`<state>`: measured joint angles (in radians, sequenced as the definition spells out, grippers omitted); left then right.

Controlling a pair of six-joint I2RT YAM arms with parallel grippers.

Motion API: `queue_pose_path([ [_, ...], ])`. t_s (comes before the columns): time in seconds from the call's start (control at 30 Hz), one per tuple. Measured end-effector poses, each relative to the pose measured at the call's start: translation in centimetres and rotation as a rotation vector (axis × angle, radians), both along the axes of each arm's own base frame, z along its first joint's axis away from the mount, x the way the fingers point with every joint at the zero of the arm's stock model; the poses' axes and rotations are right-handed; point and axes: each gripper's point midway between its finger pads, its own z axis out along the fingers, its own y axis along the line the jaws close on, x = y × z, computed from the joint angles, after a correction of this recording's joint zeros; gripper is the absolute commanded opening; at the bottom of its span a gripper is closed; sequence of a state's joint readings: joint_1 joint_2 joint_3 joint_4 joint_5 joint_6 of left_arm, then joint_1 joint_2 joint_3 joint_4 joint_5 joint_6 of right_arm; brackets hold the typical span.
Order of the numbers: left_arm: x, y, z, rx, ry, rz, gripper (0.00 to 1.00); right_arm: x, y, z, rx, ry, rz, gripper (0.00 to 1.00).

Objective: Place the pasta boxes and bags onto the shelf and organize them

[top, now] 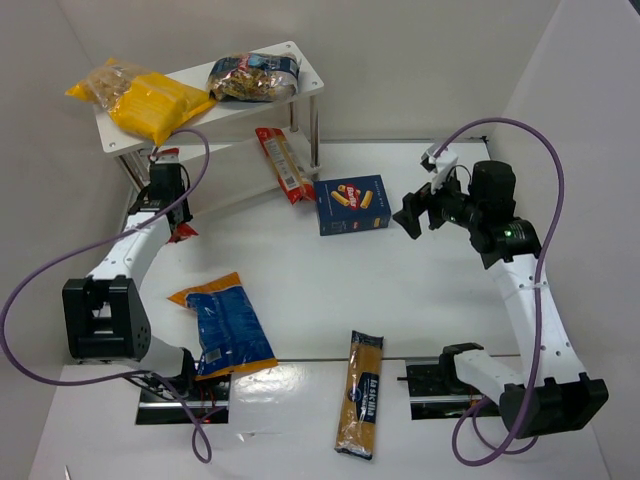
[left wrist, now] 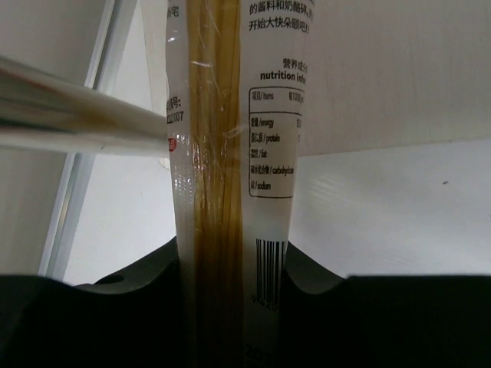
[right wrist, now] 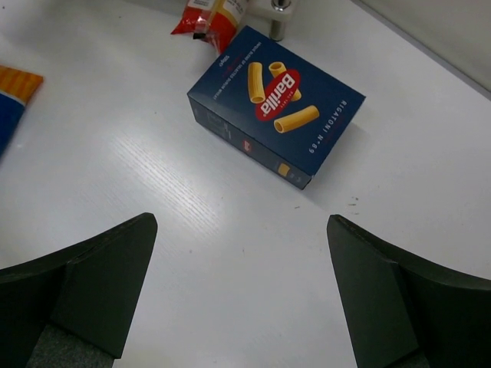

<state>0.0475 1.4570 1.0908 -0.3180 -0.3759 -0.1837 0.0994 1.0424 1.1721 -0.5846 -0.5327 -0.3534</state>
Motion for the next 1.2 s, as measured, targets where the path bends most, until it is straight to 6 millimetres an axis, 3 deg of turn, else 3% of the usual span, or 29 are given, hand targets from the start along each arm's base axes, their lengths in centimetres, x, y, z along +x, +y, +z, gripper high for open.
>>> queue_pose_path([
  [0.6, 4.1, 1.0, -5.0, -0.013, 0.033, 0.045, 0.00, 0.3, -1.6, -1.6, -0.005, 0.034, -0.051, 1.00],
  [0.83, 5.8, 1.9, -4.4, -0.002, -0.009, 0.056, 0.00, 0.0, -2.2, -2.1, -0.002, 0.040, -0.066, 1.00],
  [1.17, 6.1, 3.8, -4.8, 0.028, 0.003, 0.086, 0.00, -0.1, -2.3, -2.0, -0.005, 0.031, -0.058, 1.00],
  [1.2, 6.1, 3.9, -4.7, 0.032, 0.003, 0.088, 0.07, -0.2, -2.2, -2.0, -0.004, 0.029, -0.052, 1.00],
])
